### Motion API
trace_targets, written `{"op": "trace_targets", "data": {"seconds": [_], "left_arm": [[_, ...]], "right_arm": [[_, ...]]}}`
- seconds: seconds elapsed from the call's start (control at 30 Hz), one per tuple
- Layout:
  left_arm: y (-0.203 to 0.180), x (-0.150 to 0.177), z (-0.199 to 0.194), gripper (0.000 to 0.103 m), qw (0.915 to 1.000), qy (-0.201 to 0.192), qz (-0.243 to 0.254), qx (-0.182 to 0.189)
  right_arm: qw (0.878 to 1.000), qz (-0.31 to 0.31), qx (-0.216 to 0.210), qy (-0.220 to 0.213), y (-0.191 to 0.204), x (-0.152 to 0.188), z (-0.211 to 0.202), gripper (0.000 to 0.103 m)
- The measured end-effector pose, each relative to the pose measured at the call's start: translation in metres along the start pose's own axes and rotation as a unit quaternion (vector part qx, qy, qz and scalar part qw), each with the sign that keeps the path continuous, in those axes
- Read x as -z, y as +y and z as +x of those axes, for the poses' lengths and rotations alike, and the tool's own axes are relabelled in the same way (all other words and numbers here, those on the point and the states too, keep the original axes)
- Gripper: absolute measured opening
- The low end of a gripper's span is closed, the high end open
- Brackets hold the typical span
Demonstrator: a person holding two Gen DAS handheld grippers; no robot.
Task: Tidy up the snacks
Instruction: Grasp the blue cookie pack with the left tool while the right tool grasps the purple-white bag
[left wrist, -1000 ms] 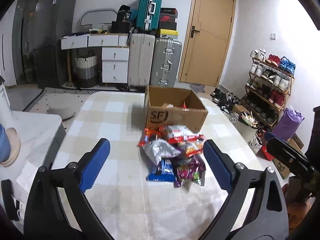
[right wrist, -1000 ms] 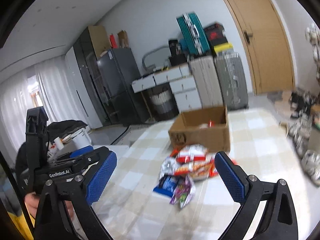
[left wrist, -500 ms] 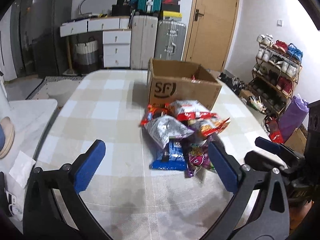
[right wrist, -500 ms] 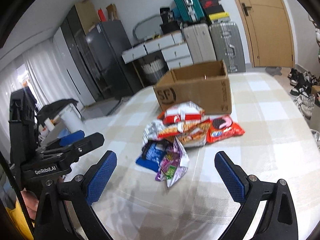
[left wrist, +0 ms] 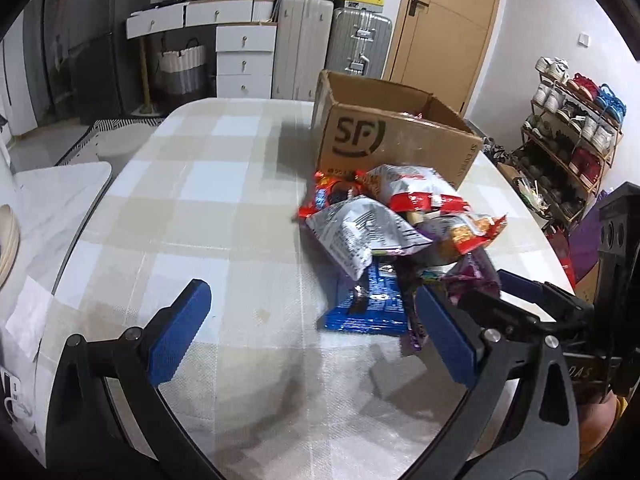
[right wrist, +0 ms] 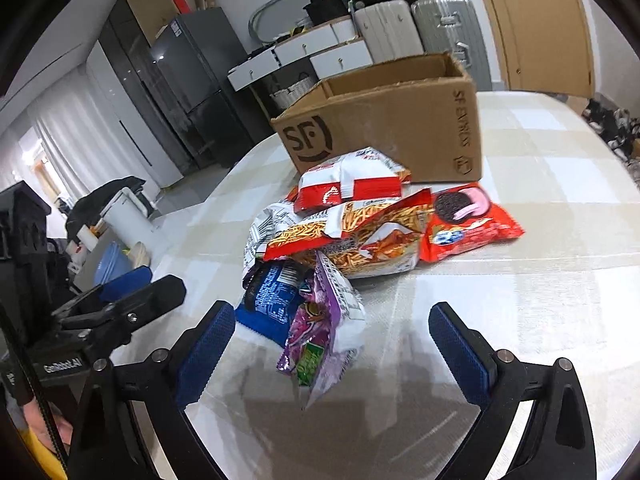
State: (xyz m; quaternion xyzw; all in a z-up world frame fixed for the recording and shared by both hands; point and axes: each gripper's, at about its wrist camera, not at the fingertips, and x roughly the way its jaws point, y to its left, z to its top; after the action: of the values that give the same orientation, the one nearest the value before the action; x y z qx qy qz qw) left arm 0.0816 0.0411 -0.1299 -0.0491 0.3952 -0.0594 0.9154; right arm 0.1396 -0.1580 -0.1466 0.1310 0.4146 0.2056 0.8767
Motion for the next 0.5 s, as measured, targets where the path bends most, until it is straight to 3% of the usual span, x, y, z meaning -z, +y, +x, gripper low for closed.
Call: {"op": "trace_targets", "data": {"seconds": [0.03,0.27,0.33,0.5], "left_arm": [[0.001,-0.001,0.006,0.102,1.0000,0.004,-0.002,0.001],[0.005,0.000,0.024,0.102,0.9998,0.019,-0.007,-0.003],[0.006,0.000,0.031,0.102,0.9997,0.024,-0.010,-0.004],[0.007,0.002,0.038,0.102,0.9993,0.036,-0.012,-0.005]], "right_arm": [[1.000,-0.001,-0.004,0.004,0.000,-0.001,0.004,0.087],[0.998,0.014,-0.026,0.051,-0.005,-0.001,0.033,0.067],[0.998,0.014,-0.027,0.054,-0.006,-0.001,0.037,0.047],[0.998,0.022,-0.038,0.053,-0.012,0.001,0.040,0.038]]}}
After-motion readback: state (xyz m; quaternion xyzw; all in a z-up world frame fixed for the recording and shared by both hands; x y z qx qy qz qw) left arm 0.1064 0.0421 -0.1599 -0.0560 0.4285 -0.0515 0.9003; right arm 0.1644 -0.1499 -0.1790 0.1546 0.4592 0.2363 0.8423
